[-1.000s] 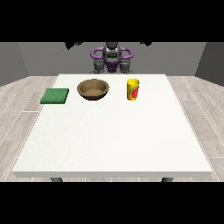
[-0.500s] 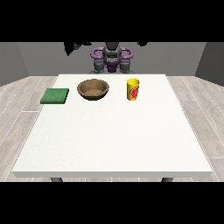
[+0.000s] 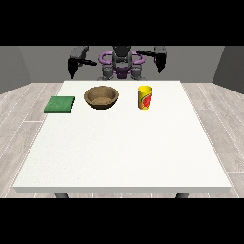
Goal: Pick the cup and pour the ball into the bowl, then pick the bowl and place it on the pad
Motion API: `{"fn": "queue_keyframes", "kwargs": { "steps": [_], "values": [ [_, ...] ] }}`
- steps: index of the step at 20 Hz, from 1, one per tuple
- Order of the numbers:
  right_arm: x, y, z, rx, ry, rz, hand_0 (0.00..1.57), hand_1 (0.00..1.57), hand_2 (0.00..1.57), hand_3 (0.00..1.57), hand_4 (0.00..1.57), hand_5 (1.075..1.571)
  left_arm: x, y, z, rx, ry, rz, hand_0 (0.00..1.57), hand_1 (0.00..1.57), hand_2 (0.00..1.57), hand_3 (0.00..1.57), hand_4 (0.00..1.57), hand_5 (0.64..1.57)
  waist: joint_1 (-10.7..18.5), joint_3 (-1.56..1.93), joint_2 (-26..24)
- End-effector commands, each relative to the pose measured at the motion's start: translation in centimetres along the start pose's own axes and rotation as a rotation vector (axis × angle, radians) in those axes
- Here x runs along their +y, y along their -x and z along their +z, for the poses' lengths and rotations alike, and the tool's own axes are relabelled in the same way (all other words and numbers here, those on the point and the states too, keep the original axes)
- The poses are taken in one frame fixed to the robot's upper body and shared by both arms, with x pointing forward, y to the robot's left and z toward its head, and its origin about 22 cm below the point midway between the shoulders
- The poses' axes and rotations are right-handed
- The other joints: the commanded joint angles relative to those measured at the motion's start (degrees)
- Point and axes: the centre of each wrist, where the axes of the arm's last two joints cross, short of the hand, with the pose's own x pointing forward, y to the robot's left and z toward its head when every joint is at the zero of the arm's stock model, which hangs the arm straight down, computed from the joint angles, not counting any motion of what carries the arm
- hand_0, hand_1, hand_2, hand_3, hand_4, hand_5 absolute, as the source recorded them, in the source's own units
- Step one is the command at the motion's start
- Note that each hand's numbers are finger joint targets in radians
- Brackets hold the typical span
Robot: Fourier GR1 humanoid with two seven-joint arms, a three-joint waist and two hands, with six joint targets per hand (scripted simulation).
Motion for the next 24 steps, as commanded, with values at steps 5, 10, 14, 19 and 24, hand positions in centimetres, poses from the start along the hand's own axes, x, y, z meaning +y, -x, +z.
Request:
{"fn": "queue_keyframes", "kwargs": {
  "steps": [5,10,14,19,24],
  "values": [
    [-4.5,0.4,-2.4,-0.019,-0.004,0.023,0.00,0.00,0.00,0.00,0.00,1.561,2.2,2.3,-3.4,0.018,-0.012,-0.048,0.00,0.00,0.00,0.00,0.00,1.250,-0.89,0.01,1.51],
    [-4.6,1.1,-2.6,-0.021,-0.023,-0.002,0.00,0.00,0.00,0.00,0.00,1.562,0.6,6.2,-3.0,-0.004,-0.050,-0.079,0.00,0.00,0.00,0.00,0.00,1.236,-2.53,0.00,2.76],
    [-5.5,-0.9,-4.5,-0.076,-0.039,-0.001,0.00,0.00,0.00,0.00,0.00,1.564,0.3,7.7,-3.6,-0.057,-0.098,-0.095,0.00,0.00,0.00,0.00,0.00,1.232,-4.61,-0.02,6.48],
    [-6.1,1.8,-2.7,-0.090,-0.020,-0.017,0.00,0.00,0.00,0.00,0.00,1.559,-1.0,10.4,-2.0,-0.073,-0.101,-0.075,0.00,0.00,0.00,0.00,0.00,1.271,-3.99,-0.01,7.38],
    [-8.4,0.3,-3.9,-0.129,-0.027,-0.003,0.00,0.00,0.00,0.00,0.00,1.558,1.6,11.4,-2.8,-0.108,-0.125,-0.067,0.00,0.00,0.00,0.00,0.00,1.245,-4.53,-0.03,9.64]
  ]
}}
